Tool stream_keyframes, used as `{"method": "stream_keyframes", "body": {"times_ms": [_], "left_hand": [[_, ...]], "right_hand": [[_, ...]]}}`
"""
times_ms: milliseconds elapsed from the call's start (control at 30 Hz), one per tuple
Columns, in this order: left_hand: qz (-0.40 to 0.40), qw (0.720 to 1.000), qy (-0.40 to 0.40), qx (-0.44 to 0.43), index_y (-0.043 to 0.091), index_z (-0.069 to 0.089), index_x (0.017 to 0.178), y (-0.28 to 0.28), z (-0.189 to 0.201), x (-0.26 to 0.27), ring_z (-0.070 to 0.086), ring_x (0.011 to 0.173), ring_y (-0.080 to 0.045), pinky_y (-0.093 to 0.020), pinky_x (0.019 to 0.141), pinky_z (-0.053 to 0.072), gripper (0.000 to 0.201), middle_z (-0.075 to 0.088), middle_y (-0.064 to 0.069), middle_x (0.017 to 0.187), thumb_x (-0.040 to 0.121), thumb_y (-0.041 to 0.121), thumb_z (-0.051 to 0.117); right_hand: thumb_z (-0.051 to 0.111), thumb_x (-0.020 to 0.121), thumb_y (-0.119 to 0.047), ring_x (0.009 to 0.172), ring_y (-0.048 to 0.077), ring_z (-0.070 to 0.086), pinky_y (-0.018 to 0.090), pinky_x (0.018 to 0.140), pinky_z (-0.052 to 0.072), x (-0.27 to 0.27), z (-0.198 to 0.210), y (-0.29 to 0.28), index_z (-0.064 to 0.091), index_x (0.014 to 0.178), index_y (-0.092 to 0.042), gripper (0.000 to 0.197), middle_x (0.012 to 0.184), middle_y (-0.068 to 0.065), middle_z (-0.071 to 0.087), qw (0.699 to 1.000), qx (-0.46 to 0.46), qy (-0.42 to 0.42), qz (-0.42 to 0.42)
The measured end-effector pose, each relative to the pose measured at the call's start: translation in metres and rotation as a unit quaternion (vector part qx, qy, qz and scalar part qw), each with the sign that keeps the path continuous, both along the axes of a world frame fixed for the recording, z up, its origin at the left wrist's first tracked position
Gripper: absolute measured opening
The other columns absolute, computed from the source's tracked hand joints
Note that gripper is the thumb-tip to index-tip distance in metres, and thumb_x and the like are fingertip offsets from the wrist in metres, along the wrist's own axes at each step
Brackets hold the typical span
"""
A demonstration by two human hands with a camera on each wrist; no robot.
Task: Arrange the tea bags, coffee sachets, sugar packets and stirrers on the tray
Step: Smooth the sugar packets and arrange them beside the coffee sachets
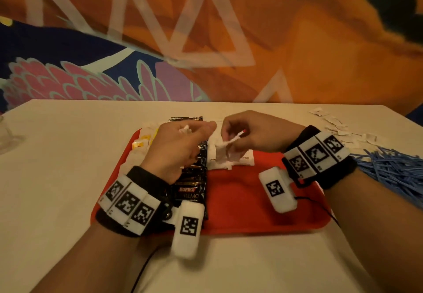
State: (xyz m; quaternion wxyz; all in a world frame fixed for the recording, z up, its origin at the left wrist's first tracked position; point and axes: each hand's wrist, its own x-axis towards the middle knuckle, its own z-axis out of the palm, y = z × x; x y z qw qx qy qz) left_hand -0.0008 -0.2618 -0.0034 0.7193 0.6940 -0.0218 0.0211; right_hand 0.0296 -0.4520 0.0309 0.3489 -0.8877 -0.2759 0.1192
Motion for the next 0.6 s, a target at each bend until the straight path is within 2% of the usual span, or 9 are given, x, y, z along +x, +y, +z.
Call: {"method": "stream_keyframes", "body": {"times_ms": [67,200,267,367,467,600], "left_hand": [[-0.01,0.998,-0.022,0.05,0.014,0.077,0.088,-0.001,0.0,-0.002,0.033,0.049,-0.014,-0.022,0.043,0.023,0.02,0.06,0.001,0.067,0.084,0.033,0.076],[-0.058,0.997,-0.023,0.053,0.01,0.077,0.092,0.001,0.006,-0.006,0.035,0.05,-0.019,-0.022,0.043,0.021,0.048,0.055,-0.007,0.065,0.072,0.053,0.069],[-0.056,0.996,-0.031,0.061,0.015,0.077,0.09,0.002,0.008,-0.007,0.039,0.054,-0.022,-0.022,0.043,0.023,0.045,0.058,-0.007,0.065,0.068,0.053,0.07],[-0.046,0.997,-0.036,0.049,0.015,0.077,0.094,0.004,0.006,-0.006,0.049,0.058,-0.022,-0.019,0.041,0.027,0.033,0.066,-0.009,0.078,0.075,0.042,0.075],[-0.014,0.998,-0.051,0.027,0.009,0.076,0.092,0.005,0.003,-0.001,0.053,0.057,-0.018,-0.018,0.037,0.027,0.013,0.065,-0.008,0.076,0.086,0.021,0.074],[0.002,0.997,-0.073,-0.017,0.008,0.069,0.082,0.006,0.002,0.001,0.053,0.053,-0.012,-0.017,0.035,0.028,0.012,0.064,-0.008,0.075,0.086,0.018,0.074]], "right_hand": [[0.063,0.083,0.011,0.07,0.019,0.068,0.036,0.072,0.058,-0.002,0.007,0.004,0.06,0.09,-0.012,0.025,0.089,0.009,0.066,0.998,0.057,0.002,-0.008],[0.062,0.084,0.011,0.064,0.013,0.066,0.036,0.066,0.054,-0.004,0.011,0.014,0.056,0.097,-0.011,0.025,0.08,0.007,0.067,0.992,0.121,-0.012,-0.023],[0.064,0.085,0.009,0.062,0.011,0.063,0.034,0.061,0.051,-0.004,0.01,0.018,0.055,0.099,-0.008,0.023,0.073,0.003,0.067,0.987,0.154,-0.022,-0.032],[0.066,0.084,0.008,0.062,0.011,0.06,0.032,0.06,0.047,-0.003,0.009,0.019,0.056,0.102,-0.006,0.025,0.073,0.003,0.069,0.981,0.187,-0.036,-0.049],[0.07,0.083,0.005,0.069,0.015,0.064,0.029,0.064,0.049,0.0,0.007,0.02,0.06,0.098,-0.01,0.023,0.076,0.005,0.071,0.968,0.236,-0.046,-0.073],[0.072,0.085,-0.004,0.056,0.014,0.052,0.026,0.053,0.041,0.004,0.003,0.021,0.064,0.082,-0.011,0.011,0.066,0.003,0.062,0.944,0.302,-0.064,-0.117]]}}
